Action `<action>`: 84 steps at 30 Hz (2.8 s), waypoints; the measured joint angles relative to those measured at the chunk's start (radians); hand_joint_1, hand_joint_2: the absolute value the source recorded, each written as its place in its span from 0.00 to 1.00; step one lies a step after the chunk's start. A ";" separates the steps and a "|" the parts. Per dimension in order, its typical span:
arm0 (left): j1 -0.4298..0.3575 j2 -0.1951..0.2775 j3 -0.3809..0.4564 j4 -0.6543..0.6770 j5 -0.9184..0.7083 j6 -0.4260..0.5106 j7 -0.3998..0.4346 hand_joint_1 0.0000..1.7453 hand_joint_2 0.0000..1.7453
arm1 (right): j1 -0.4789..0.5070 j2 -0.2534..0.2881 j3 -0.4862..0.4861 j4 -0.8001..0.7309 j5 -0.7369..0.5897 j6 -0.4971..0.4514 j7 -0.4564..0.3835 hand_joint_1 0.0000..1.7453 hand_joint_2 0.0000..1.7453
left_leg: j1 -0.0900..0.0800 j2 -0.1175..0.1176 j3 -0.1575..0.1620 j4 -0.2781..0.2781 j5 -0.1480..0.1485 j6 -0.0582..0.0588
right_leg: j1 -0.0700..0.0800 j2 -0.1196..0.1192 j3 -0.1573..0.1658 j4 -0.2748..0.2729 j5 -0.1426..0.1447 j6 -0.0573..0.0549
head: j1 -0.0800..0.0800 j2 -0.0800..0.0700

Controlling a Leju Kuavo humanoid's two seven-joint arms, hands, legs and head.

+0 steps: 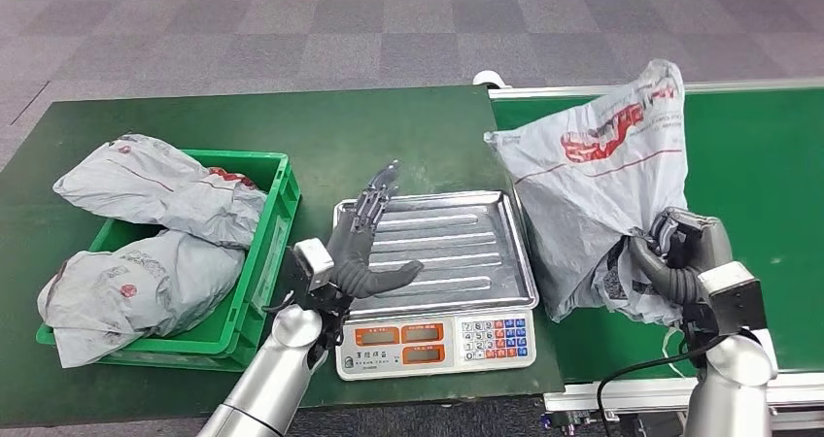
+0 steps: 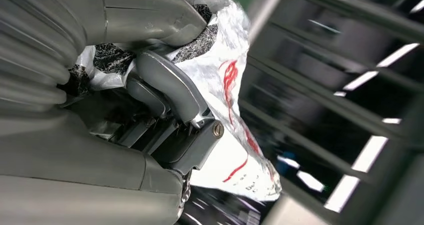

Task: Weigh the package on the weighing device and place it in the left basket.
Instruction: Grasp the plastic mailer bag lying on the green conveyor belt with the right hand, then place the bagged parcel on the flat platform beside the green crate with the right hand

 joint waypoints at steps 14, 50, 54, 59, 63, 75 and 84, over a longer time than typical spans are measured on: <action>0.124 0.044 0.017 -0.536 0.074 0.753 -0.008 0.00 1.00 | -0.020 0.163 0.200 -0.584 0.118 0.134 0.002 1.00 1.00 | 0.000 0.003 0.001 0.000 0.000 0.000 | 0.000 0.002 0.000 0.000 0.000 -0.001 | 0.000 0.000; 0.146 0.013 0.094 -0.646 0.148 0.632 -0.006 0.00 1.00 | -0.103 0.129 0.394 0.005 0.029 0.323 0.254 1.00 1.00 | 0.000 0.007 0.003 0.000 0.001 -0.001 | 0.000 0.007 0.000 0.000 0.002 -0.001 | 0.000 0.000; 0.146 0.007 0.102 -0.634 0.149 0.618 -0.006 0.00 1.00 | -0.101 0.111 0.390 0.056 0.076 0.323 0.298 1.00 1.00 | 0.000 0.007 0.002 0.000 0.000 -0.001 | 0.000 0.007 -0.001 0.000 0.002 -0.001 | 0.000 0.000; 0.145 0.006 0.109 -0.618 0.149 0.606 -0.006 0.00 1.00 | -0.089 0.097 0.331 0.076 0.241 0.323 0.354 1.00 1.00 | 0.000 0.007 0.002 0.000 0.000 -0.001 | 0.000 0.007 -0.001 0.000 0.002 -0.001 | 0.000 0.000; 0.146 0.006 0.116 -0.608 0.148 0.604 -0.006 0.00 1.00 | -0.087 0.096 0.288 0.096 0.320 0.323 0.395 1.00 1.00 | 0.000 0.007 0.002 0.000 0.000 -0.001 | 0.000 0.007 -0.001 0.000 0.002 -0.001 | 0.000 0.000; 0.148 0.006 0.131 -0.600 0.138 0.577 -0.006 0.00 1.00 | -0.090 0.135 0.142 0.094 0.467 0.323 0.277 0.00 1.00 | 0.000 0.006 0.002 0.000 0.000 -0.001 | 0.000 0.007 0.000 0.000 0.002 -0.001 | 0.000 0.000; 0.146 0.006 0.139 -0.567 0.135 0.508 -0.006 0.00 1.00 | -0.079 0.180 0.066 0.064 0.304 0.323 0.144 0.00 1.00 | 0.000 0.007 0.002 0.000 0.000 -0.001 | 0.000 0.007 0.000 0.000 0.002 -0.001 | 0.000 0.000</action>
